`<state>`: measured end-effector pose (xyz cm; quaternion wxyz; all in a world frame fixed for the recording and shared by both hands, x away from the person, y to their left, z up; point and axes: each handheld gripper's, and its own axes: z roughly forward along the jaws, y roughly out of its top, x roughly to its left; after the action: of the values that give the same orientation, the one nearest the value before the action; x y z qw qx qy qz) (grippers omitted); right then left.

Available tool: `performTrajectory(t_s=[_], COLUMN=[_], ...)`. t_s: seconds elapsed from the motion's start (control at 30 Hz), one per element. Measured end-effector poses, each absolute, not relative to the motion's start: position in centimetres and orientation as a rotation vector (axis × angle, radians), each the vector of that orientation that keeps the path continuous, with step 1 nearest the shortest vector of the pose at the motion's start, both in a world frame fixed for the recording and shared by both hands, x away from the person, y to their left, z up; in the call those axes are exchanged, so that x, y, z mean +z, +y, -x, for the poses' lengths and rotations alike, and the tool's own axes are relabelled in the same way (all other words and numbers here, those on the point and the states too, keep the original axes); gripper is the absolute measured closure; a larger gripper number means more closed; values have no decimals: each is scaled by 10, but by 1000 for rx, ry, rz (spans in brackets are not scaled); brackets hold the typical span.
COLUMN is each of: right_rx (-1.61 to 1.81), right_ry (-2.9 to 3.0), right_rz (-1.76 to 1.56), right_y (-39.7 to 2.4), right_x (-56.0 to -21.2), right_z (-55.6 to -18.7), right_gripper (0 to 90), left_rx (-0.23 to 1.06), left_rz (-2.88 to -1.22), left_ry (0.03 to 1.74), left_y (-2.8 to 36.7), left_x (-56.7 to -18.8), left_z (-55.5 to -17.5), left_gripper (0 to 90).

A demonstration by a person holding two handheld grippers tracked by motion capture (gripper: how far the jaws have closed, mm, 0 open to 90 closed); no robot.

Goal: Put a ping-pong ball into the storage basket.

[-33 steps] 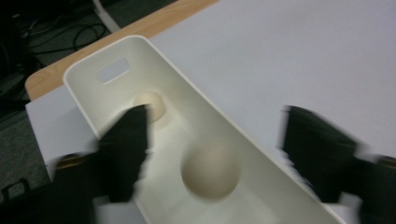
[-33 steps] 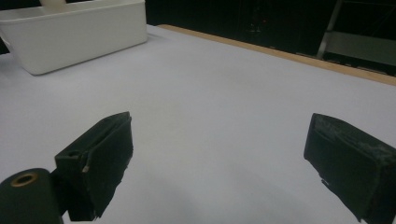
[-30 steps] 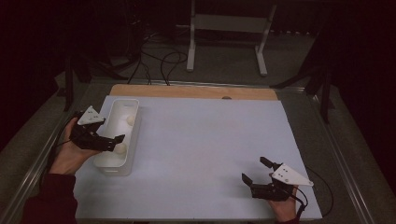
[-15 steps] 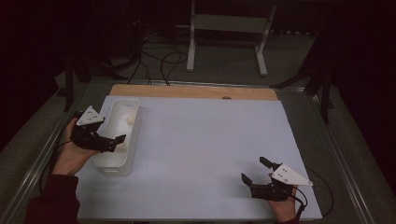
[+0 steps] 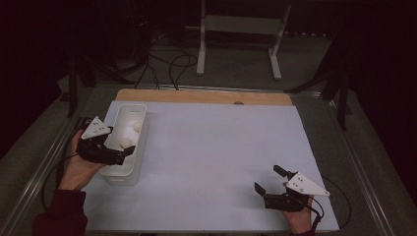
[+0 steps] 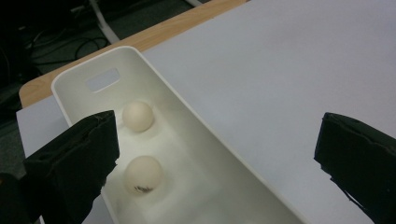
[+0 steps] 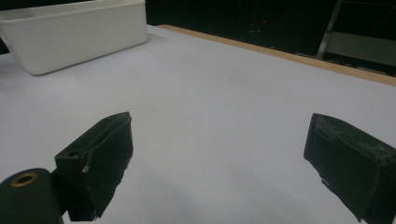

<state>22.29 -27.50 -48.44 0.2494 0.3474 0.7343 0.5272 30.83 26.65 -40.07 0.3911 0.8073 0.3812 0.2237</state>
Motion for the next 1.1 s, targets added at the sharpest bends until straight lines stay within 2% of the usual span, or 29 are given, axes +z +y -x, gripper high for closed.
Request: performTrajectory(t_s=[1.1], right_rx=[1438], right_ry=[1997], right_rz=[-944], right_y=[-274], right_x=[-484], right_z=[-224], right_gripper=[78], left_rx=[555], left_rz=[-1978], left_ry=[893], left_y=[250], left_x=[-427], left_z=[-266], left_gripper=[2])
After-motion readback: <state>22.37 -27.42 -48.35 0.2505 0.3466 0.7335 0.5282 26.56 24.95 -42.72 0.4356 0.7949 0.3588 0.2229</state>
